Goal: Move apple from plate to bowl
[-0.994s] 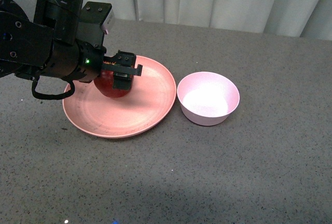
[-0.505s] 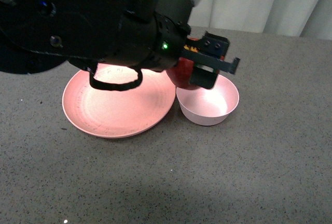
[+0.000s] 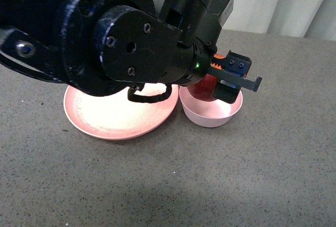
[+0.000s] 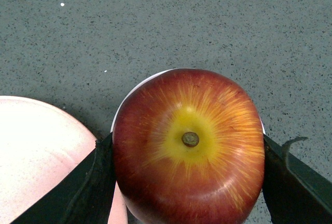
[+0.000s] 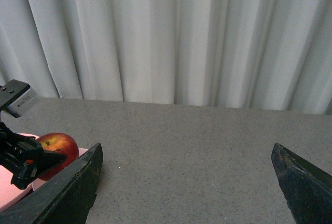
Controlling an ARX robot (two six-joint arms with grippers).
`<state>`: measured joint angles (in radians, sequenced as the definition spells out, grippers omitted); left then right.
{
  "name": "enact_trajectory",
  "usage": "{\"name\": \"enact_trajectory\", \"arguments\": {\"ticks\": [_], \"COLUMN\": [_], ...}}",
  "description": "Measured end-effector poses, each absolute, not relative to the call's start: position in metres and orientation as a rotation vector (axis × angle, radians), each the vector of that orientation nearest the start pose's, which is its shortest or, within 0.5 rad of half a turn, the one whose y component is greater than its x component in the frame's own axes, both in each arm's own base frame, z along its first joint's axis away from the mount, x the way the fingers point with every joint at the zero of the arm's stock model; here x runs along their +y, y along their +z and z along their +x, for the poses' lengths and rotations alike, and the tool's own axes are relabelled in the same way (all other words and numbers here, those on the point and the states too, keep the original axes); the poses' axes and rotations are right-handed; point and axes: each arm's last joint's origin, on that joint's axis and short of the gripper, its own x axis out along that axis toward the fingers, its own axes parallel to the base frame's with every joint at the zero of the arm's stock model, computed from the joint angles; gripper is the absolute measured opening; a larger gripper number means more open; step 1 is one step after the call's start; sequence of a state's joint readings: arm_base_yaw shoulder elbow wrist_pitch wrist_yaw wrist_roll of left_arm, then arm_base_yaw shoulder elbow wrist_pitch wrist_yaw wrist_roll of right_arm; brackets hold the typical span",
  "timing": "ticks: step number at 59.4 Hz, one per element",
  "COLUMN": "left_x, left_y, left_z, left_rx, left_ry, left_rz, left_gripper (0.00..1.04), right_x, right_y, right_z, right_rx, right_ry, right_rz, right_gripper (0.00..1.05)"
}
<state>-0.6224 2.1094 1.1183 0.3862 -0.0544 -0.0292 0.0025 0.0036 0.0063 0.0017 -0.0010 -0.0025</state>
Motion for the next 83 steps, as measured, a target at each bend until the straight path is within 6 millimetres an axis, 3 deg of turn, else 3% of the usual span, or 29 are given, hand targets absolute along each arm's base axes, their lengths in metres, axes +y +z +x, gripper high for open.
{"name": "enact_trajectory", "arguments": {"ticks": [26, 37, 44, 60, 69, 77, 83], "left_x": [-0.255, -0.253, -0.248, -0.227, -0.203, -0.169, -0.133], "left_y": [0.085, 0.085, 0.087, 0.115, 0.136, 0.134, 0.141], "left_z": [0.347, 0.346, 0.343, 0.330, 0.315, 0.295, 0.274], "left_rx": [0.611, 0.609, 0.598, 0.493, 0.422, 0.135, 0.032], "left_ry": [-0.552, -0.553, -0.556, -0.518, -0.438, -0.099, -0.023], "left_rz": [0.179, 0.174, 0.160, 0.086, 0.041, 0.029, -0.010], "left_gripper": [0.69, 0.97, 0.97, 0.98, 0.98, 0.78, 0.62], "right_x": [0.000, 0.000, 0.000, 0.000, 0.000, 0.000, 0.000], "right_y": [0.166, 0.166, 0.166, 0.166, 0.166, 0.166, 0.166], "right_z": [0.098, 0.098, 0.098, 0.098, 0.098, 0.098, 0.098], "right_rx": [-0.004, -0.004, -0.004, -0.004, -0.005, -0.004, -0.004], "right_ry": [0.003, 0.003, 0.003, 0.003, 0.003, 0.006, 0.004], "right_rz": [-0.002, -0.002, -0.002, -0.002, -0.002, -0.002, -0.002], "right_gripper": [0.95, 0.95, 0.95, 0.95, 0.95, 0.95, 0.95]}}
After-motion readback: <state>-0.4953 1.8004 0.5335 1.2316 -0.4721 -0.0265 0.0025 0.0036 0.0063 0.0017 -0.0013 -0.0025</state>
